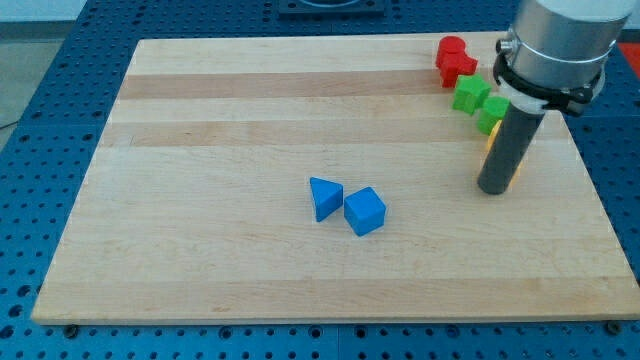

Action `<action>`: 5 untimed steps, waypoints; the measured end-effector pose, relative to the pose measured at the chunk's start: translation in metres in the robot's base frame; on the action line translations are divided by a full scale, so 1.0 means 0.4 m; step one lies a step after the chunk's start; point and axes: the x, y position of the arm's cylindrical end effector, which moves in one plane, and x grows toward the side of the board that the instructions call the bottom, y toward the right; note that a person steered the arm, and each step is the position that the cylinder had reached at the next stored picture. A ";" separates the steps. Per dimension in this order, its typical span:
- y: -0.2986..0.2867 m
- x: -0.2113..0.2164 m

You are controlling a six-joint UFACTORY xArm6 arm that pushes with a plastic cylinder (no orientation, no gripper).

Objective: Slide blue triangle towards line of blocks

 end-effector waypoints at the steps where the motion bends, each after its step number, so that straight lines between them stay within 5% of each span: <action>1: 0.017 -0.025; 2: 0.026 -0.018; 3: -0.124 -0.027; 5: -0.603 -0.083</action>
